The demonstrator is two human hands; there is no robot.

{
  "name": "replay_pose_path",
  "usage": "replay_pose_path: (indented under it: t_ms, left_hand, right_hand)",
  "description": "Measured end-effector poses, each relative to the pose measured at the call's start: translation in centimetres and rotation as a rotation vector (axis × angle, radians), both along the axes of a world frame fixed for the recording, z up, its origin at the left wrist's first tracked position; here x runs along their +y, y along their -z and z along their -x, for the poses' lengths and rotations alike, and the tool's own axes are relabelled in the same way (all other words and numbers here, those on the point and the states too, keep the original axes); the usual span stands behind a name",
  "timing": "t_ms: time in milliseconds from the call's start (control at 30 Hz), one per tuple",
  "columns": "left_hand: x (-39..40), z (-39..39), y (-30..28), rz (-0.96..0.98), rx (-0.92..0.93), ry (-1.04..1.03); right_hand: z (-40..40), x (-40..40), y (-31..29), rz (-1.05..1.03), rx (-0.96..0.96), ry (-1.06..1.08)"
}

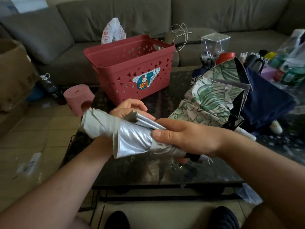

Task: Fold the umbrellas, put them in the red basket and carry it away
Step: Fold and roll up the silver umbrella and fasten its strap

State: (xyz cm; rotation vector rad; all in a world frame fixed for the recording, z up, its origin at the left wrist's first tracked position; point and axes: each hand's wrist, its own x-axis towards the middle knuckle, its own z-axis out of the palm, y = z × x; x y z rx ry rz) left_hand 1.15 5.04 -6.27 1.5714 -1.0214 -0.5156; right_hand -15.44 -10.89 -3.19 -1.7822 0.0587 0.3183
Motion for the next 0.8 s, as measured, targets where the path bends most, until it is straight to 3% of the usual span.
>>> replay_pose_path:
  t_ms: [167,300,367,467,533,633,700,800]
  left_hand:
    - [0.2,0.1,-0.2,0.004,-0.028,0.112]
    - [-0.3,-0.5,-0.2,0.137,0.390,0.065]
    - [-0.1,-2.4,0.0,0.108,0.467,-0.096]
    - [1.2,-5.2,-1.0,0.006,0.563,-0.400]
    - [1.9,-5.9,-1.1,-0.074,0.207,-0.449]
    - [1.5,-4.3,-0.9,-0.214,-0.609,-0.206]
    - [0.8,-2.4,-0.7,-0.359,-0.813,-0.017]
    - [-0.1,-0.7,0.4,-0.394,-0.874,0.034]
  right_hand:
    - [-0.3,-0.1,1.1,-0.121,-0.031,-0.144]
    - [-0.5,-0.4,1.6,-0.127,-0.108,-0.121]
    - [-0.7,-1.2,1.7,0.166,-0.188,-0.066]
    - [-0.9,-2.6,1.9,0.977,-0.239,-0.003]
    - [-0.9,-2.9,2.3,1.297,-0.193,0.053]
    - [-1.4,-2.7,3.4,1.329,-0.154,0.115]
    - [-1.9,-2.6,3.6,1.278,-0.135,0.143]
    - [-2.1,-2.6,3.8,1.184,-0.102,0.146]
